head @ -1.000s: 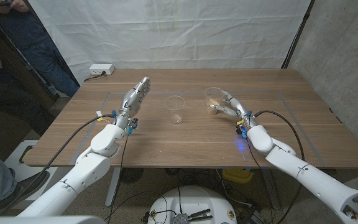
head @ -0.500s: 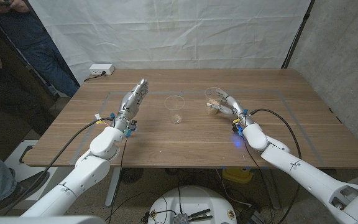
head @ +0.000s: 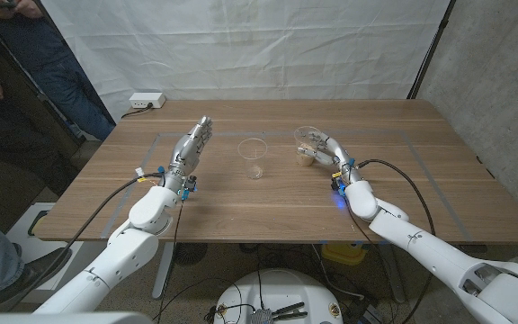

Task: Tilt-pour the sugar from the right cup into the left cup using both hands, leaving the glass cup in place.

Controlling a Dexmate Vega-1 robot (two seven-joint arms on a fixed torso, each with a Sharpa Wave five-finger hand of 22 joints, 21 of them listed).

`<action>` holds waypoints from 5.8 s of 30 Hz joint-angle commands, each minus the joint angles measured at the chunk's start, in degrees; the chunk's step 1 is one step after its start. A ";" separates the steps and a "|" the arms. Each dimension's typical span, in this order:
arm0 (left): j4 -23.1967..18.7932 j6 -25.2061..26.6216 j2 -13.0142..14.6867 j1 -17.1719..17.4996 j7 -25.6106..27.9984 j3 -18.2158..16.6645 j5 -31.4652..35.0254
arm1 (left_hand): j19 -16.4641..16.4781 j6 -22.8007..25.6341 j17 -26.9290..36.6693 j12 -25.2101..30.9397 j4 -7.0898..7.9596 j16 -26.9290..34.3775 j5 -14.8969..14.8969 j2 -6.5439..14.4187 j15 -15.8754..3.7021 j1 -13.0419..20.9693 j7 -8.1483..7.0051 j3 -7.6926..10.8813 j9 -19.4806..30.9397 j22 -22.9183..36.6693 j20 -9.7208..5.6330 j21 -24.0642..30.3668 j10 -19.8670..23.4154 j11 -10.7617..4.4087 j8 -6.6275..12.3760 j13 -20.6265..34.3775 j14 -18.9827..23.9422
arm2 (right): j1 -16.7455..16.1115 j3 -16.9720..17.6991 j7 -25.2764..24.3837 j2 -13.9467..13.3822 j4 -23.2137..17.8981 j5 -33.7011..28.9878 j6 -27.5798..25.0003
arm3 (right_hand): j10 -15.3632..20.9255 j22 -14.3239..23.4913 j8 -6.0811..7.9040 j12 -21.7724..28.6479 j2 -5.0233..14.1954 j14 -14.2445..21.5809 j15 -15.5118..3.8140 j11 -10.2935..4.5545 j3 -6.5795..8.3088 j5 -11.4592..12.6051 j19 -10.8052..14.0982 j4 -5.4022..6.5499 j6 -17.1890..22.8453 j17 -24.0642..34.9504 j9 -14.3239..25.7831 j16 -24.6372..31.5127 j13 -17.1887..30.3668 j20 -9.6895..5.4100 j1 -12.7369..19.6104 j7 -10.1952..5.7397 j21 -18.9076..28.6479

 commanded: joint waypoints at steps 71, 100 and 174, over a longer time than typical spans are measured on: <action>-9.56 19.47 9.18 2.41 19.09 4.91 35.69 | -2.89 -8.41 0.28 -1.08 -8.42 -0.56 -0.53 -5.70 1.11 14.49 0.77 -1.03 0.44 0.24 1.35 -0.87 -6.47 0.09 -1.22 0.82 -4.12 | -9.33 5.90 -2.28 -4.89 -18.19 -1.15 -2.81 | 14.51 1.79 -1.34 0.18 6.94 14.64 -9.69 -3.17 -0.43 -4.19 8.30 0.55 13.82 1.11 0.08 -1.18 0.66 -8.54 5.17 -2.68 4.19; -8.75 22.79 7.63 -1.65 16.27 10.67 41.09 | -3.94 -10.15 0.27 -1.38 -8.36 -0.69 0.43 -5.03 0.99 15.17 0.56 -1.31 0.48 0.22 1.26 -0.84 -7.95 0.16 -1.76 0.76 -5.25 | -11.22 7.28 -2.76 -4.82 -18.43 -0.02 -1.40 | 14.70 1.74 -1.78 -0.23 7.15 14.79 -9.53 -3.12 -0.76 -4.60 8.06 0.87 13.98 1.27 0.13 -1.28 0.70 -8.30 4.80 -2.72 4.10; 4.07 15.75 1.04 -11.53 13.50 17.60 39.45 | -2.02 -4.07 0.14 0.82 -8.44 0.78 2.25 -3.91 -0.80 17.04 -0.81 -2.19 0.50 0.13 -0.69 0.12 -2.61 -1.68 0.47 0.66 -0.58 | -12.67 8.57 -3.51 -4.29 -16.98 1.57 0.49 | 15.13 1.69 -2.55 -1.08 7.76 14.87 -9.53 -3.02 -1.16 -5.36 8.03 1.19 14.36 1.44 0.22 -1.57 0.77 -8.15 4.72 -2.68 4.12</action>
